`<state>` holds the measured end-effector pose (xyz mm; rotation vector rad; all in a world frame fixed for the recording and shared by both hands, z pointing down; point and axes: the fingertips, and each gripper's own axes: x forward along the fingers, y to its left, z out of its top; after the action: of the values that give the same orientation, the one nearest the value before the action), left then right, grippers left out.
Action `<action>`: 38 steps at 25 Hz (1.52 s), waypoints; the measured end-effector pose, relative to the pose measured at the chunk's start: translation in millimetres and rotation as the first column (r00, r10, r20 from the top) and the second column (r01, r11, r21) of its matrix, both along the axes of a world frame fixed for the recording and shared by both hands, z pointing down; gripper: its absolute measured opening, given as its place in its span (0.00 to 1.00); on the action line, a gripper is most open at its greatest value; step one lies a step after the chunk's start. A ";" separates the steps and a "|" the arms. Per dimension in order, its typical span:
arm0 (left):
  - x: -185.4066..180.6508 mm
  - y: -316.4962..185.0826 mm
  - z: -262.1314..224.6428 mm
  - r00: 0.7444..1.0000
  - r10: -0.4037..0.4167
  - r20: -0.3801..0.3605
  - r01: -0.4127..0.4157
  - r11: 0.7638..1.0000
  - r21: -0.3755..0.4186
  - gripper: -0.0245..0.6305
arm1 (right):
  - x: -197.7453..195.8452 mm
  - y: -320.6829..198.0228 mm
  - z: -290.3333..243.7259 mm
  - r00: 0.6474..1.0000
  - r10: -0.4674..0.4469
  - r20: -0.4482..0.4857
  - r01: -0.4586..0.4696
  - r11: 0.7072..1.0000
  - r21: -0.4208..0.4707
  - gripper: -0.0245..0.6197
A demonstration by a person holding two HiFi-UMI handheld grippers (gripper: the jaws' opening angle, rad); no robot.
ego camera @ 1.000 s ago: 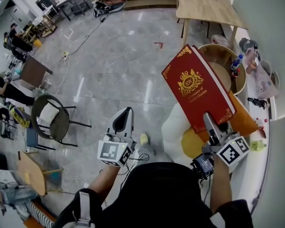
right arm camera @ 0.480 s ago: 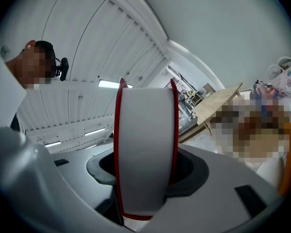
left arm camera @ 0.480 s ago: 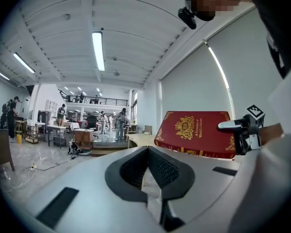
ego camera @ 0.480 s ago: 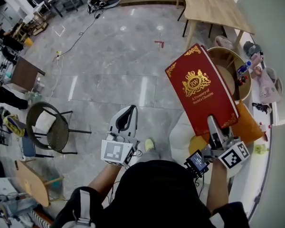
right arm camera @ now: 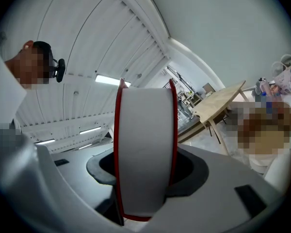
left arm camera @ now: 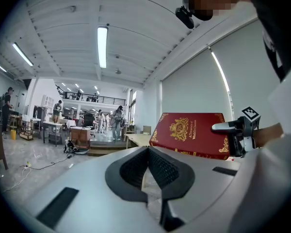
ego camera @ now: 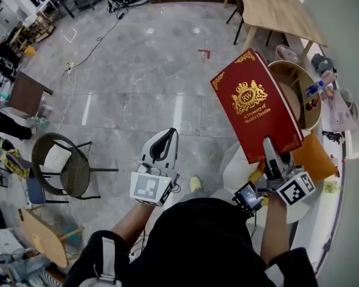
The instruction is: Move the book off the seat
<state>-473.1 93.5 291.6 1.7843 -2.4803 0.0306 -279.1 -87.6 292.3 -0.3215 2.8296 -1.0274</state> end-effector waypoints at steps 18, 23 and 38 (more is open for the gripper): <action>-33.5 -22.7 -11.7 0.996 0.082 -0.036 -0.081 0.996 0.031 0.05 | -29.9 -29.0 -31.2 0.994 0.111 -0.019 -0.109 0.991 0.083 0.41; -42.2 -58.1 -7.3 0.991 0.133 -0.015 -0.133 0.991 0.011 0.05 | -25.4 -54.5 -24.0 0.986 0.168 -0.012 -0.166 0.983 0.076 0.41; -77.1 -261.9 -17.4 0.965 0.258 0.047 -0.257 0.966 -0.034 0.05 | -32.8 -192.7 -20.4 0.869 0.466 -0.166 -0.388 0.850 0.355 0.41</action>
<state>-550.3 -168.4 274.2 2.1070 -2.2490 0.1283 -311.9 -280.3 272.0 -1.0564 2.8548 -0.4637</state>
